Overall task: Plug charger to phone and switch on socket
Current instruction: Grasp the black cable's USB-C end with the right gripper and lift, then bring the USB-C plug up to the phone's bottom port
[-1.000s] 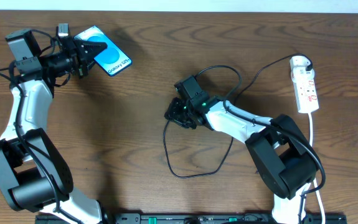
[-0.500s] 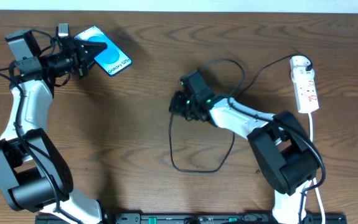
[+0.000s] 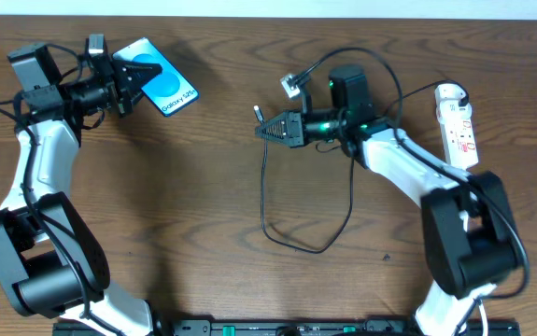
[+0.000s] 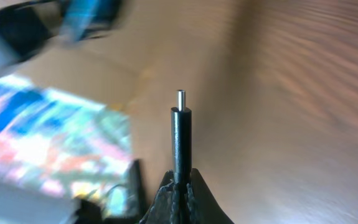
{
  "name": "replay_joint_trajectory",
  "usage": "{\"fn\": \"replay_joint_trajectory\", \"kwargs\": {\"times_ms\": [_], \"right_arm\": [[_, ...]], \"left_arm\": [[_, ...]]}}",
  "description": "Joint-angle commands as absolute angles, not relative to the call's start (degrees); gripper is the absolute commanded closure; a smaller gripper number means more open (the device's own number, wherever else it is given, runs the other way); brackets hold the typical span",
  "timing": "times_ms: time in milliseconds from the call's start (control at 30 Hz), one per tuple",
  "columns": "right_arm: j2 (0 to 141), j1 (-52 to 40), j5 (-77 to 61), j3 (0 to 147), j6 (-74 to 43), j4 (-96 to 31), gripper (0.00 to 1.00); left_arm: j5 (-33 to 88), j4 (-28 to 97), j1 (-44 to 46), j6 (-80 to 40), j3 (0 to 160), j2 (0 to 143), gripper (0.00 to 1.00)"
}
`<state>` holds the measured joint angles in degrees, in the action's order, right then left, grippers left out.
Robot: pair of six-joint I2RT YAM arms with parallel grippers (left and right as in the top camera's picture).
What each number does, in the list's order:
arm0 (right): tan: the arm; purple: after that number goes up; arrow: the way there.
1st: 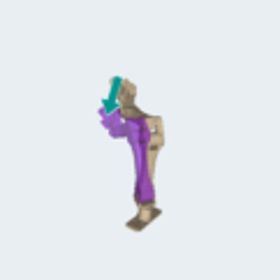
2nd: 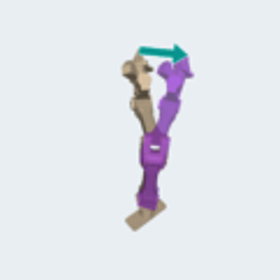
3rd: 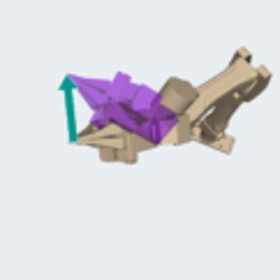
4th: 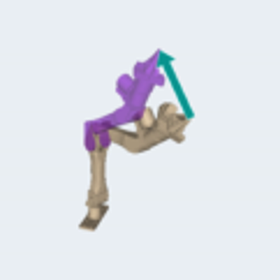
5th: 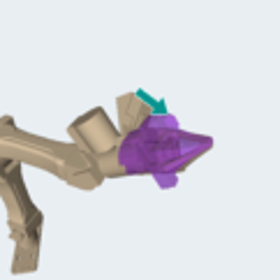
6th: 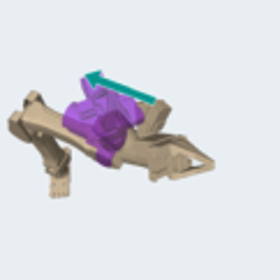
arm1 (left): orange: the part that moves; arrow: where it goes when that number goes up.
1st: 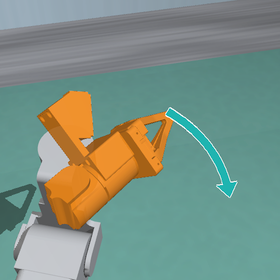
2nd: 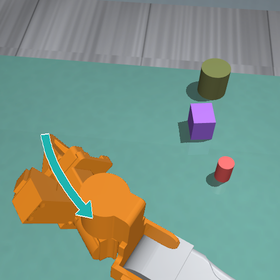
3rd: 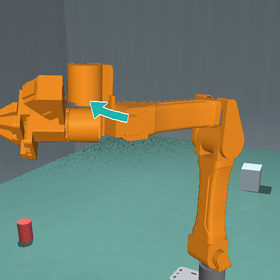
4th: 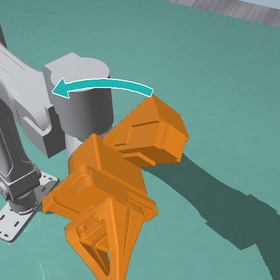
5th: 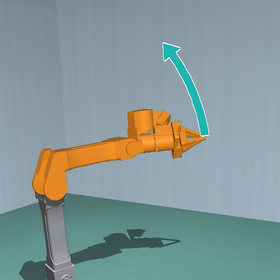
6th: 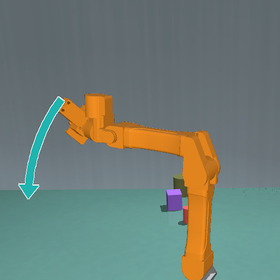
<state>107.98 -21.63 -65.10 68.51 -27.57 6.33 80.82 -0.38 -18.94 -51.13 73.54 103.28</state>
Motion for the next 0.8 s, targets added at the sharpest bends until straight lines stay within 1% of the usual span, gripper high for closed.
{"fn": "replay_joint_trajectory", "kwargs": {"times_ms": [0,300,633,767], "right_arm": [[105.3,-22.1,-75.9,68.7,-29.3,8.0,0.99],[105.2,-26.0,-76.8,68.7,-39.7,8.8,0.99],[105.2,-29.6,-69.7,68.7,-45.5,10.4,0.99],[105.2,-31.5,-67.6,68.7,-48.9,15.0,0.99]], "left_arm": [[90.2,-3.2,-17.2,-49.1,73.3,102.0,0.93],[90.1,-9.9,-12.8,-48.7,73.4,101.8,0.93],[90.1,-10.0,-12.7,-48.7,73.4,101.8,0.93],[90.1,-10.0,-12.5,-48.7,73.4,101.8,0.93]]}}
